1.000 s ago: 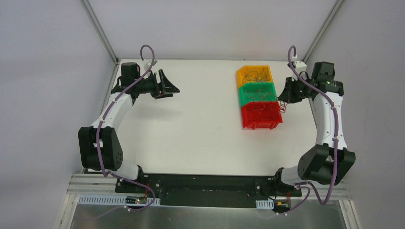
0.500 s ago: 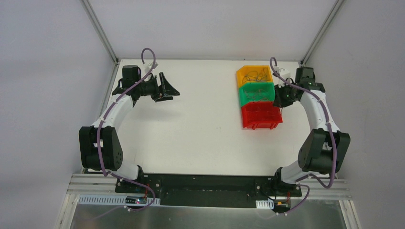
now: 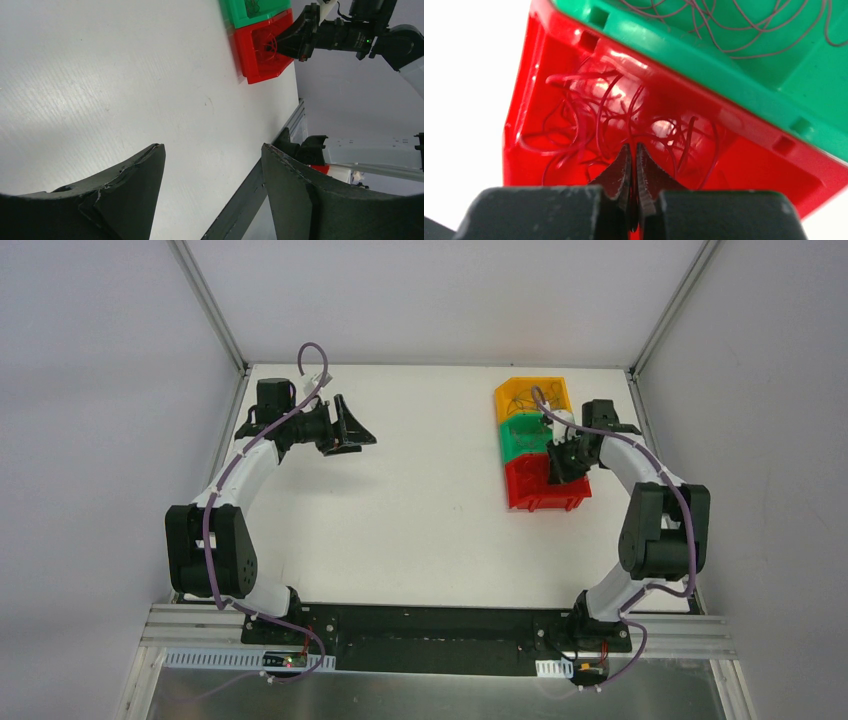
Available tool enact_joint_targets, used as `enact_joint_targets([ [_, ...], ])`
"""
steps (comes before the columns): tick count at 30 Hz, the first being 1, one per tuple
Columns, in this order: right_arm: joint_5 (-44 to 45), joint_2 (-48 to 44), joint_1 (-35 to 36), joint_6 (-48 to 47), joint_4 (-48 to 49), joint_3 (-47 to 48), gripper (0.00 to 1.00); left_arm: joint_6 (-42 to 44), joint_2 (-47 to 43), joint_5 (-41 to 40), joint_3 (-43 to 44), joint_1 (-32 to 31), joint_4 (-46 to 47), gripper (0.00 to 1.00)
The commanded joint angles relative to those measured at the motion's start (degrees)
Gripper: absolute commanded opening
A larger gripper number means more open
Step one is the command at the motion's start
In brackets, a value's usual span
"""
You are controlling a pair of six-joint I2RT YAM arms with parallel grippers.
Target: Untangle the cables
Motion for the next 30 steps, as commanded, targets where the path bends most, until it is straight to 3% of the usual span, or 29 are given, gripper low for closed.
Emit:
enact_joint_targets([
  [1, 1.0, 3.1, 0.2, 1.5, 4.8, -0.7, 0.00, 3.1, 0.0, 0.2, 1.9, 0.3, -1.7, 0.72],
  [7, 2.8, 1.4, 0.2, 1.2, 3.3, 2.0, 0.02, 5.0, -0.4, -0.6, 3.0, 0.3, -4.1, 0.72],
  [14, 2.4, -4.7, -0.2, 3.2, -4.9, 10.8, 0.46, 7.6, -1.2, -1.7, 4.4, 0.3, -9.0, 0.73],
  [15, 2.2, -6.0, -0.3, 3.2, -5.8, 11.4, 0.52, 9.1, -0.9, -2.2, 5.8, 0.3, -11.3, 0.76],
  [17, 1.7, -8.8, -0.4, 3.2, -7.0, 12.0, 0.64, 12.7, 0.1, -3.4, 10.6, 1.9, -16.6, 0.97],
  [25, -3.2, -19.2, -0.5, 11.5, -10.2, 19.3, 0.97, 26.9, 9.0, -11.8, 34.6, 3.3, -42.8, 0.99],
  [28, -4.2, -21.5, -0.5, 17.3, -9.0, 18.0, 0.99, 26.1, 13.3, -16.4, 41.5, 3.3, -50.3, 0.99],
  [30, -4.2, -23.1, -0.5, 19.7, -8.1, 14.1, 0.99, 24.7, 13.1, -18.6, 40.1, 3.3, -50.9, 0.99],
])
